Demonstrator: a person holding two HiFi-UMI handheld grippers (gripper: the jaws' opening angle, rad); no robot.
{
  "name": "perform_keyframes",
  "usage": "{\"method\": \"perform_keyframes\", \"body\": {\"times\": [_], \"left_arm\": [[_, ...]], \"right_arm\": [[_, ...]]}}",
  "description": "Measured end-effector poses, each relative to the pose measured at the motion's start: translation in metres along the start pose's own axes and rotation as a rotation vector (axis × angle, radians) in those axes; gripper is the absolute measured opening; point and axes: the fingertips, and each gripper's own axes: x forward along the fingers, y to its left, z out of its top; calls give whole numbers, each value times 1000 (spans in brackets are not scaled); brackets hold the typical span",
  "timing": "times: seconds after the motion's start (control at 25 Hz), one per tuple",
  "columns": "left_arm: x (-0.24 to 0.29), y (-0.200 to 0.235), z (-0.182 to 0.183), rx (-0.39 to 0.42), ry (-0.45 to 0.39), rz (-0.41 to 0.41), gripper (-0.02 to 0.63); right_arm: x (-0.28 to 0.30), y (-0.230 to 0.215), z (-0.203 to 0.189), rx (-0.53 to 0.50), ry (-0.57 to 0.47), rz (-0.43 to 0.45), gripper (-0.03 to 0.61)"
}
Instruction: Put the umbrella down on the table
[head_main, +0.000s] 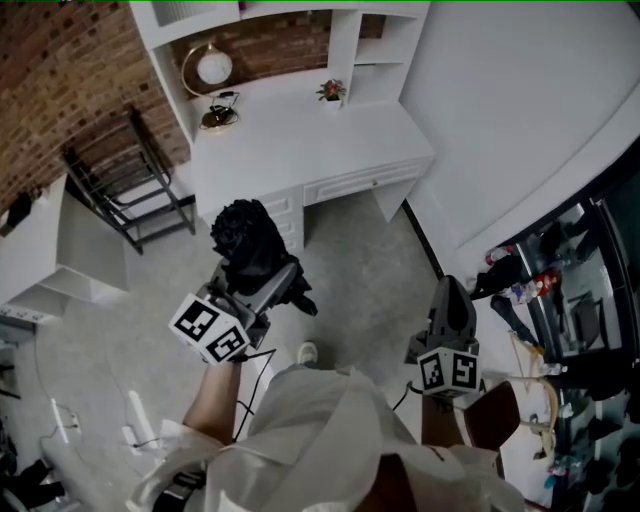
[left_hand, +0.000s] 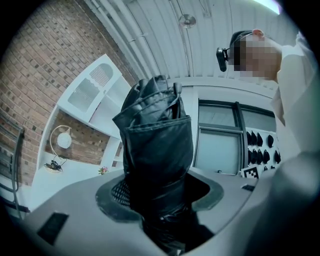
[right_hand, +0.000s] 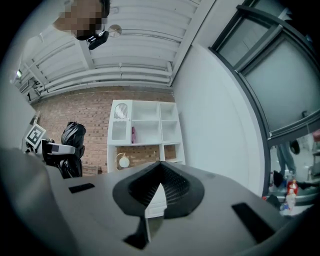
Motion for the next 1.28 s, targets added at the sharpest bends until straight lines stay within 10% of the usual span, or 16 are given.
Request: {"method": "perform_keyframes", "body": {"times": [0.72, 1.28], "left_arm": [[39, 76, 3, -34, -2, 12, 265], [192, 124, 13, -9, 13, 38, 265]], "right_arm": [[89, 16, -13, -19, 24, 18, 18], [234, -61, -19, 37, 1, 80, 17]]}}
